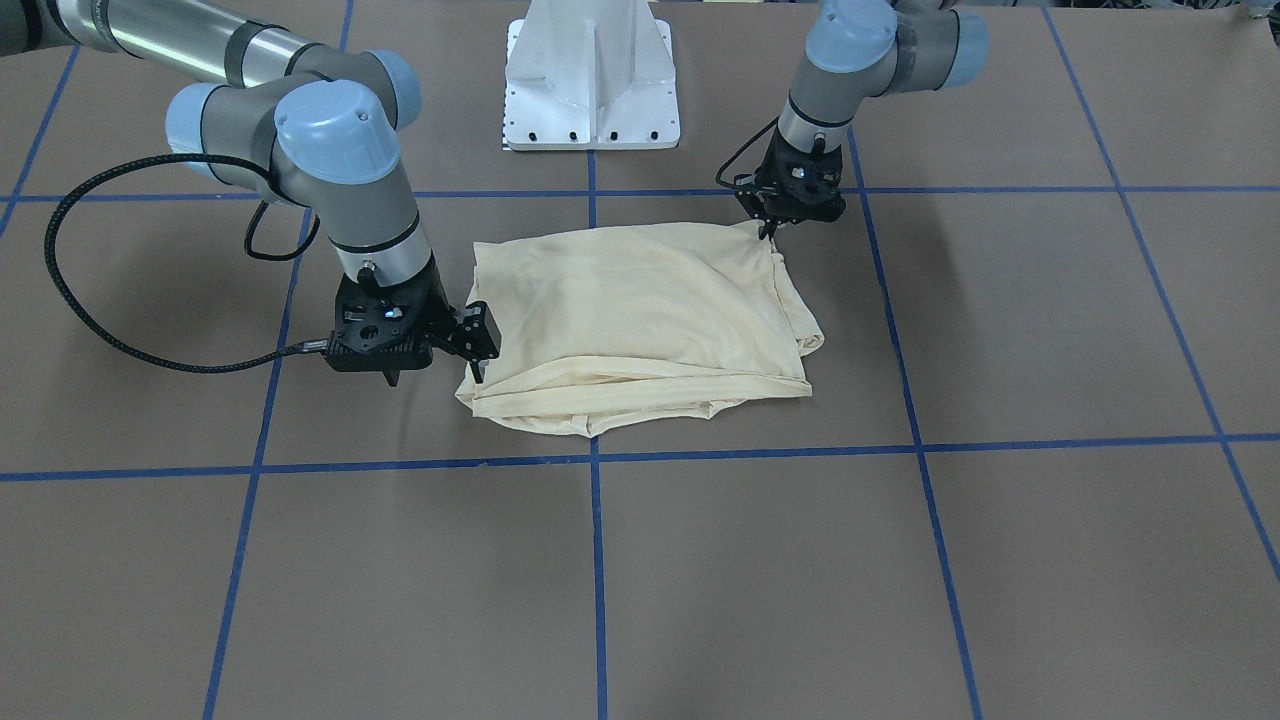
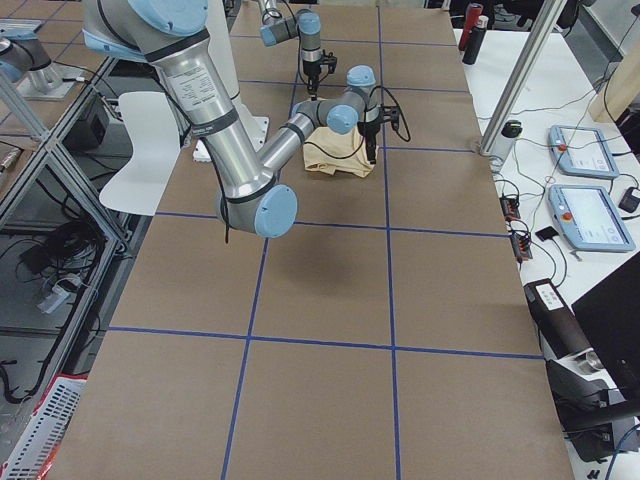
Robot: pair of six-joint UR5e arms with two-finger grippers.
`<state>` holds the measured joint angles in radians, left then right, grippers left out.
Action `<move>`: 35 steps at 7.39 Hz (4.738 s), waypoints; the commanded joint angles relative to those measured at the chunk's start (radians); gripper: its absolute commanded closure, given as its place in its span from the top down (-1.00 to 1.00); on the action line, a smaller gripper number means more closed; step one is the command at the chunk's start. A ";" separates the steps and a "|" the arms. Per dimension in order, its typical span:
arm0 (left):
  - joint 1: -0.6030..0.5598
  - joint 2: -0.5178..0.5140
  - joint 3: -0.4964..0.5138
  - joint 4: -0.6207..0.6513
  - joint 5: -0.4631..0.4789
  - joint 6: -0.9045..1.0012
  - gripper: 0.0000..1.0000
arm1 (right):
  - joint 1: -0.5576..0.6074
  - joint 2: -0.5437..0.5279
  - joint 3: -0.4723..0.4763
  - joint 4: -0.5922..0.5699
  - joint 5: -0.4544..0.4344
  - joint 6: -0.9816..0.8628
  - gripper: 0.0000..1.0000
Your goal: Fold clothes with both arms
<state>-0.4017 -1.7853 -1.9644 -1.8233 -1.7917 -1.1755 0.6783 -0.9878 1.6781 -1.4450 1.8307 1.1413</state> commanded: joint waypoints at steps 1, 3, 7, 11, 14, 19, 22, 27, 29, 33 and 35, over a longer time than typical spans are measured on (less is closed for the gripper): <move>-0.124 -0.008 0.046 0.030 0.005 0.127 -1.00 | -0.002 0.001 0.000 0.000 -0.001 0.000 0.99; -0.274 -0.075 0.164 0.032 0.024 0.300 -1.00 | -0.006 0.003 0.000 0.002 -0.004 0.003 0.99; -0.426 -0.524 0.797 -0.174 0.086 0.381 -1.00 | -0.006 0.005 -0.001 0.000 -0.002 0.002 0.99; -0.509 -0.596 0.905 -0.272 0.060 0.487 1.00 | -0.011 0.029 -0.012 -0.002 -0.007 0.015 0.99; -0.545 -0.410 0.672 -0.266 -0.107 0.568 1.00 | -0.080 0.223 -0.209 -0.002 -0.045 0.177 0.97; -0.545 -0.394 0.644 -0.260 -0.106 0.556 1.00 | -0.169 0.386 -0.495 0.127 -0.177 0.230 0.15; -0.545 -0.387 0.630 -0.260 -0.106 0.556 1.00 | -0.189 0.386 -0.498 0.127 -0.192 0.230 0.00; -0.546 -0.362 0.596 -0.258 -0.106 0.556 1.00 | -0.194 0.397 -0.517 0.127 -0.195 0.229 -0.99; -0.546 -0.348 0.573 -0.258 -0.106 0.556 1.00 | -0.195 0.394 -0.517 0.126 -0.195 0.222 -1.00; -0.545 -0.348 0.565 -0.246 -0.107 0.554 1.00 | -0.195 0.157 -0.219 0.114 -0.151 0.215 -1.00; -0.546 -0.348 0.565 -0.246 -0.106 0.554 1.00 | -0.206 0.013 -0.076 0.114 -0.149 0.197 -1.00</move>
<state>-0.9469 -2.1338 -1.3986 -2.0689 -1.8979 -0.6212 0.4794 -0.8801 1.5036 -1.3303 1.6778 1.3509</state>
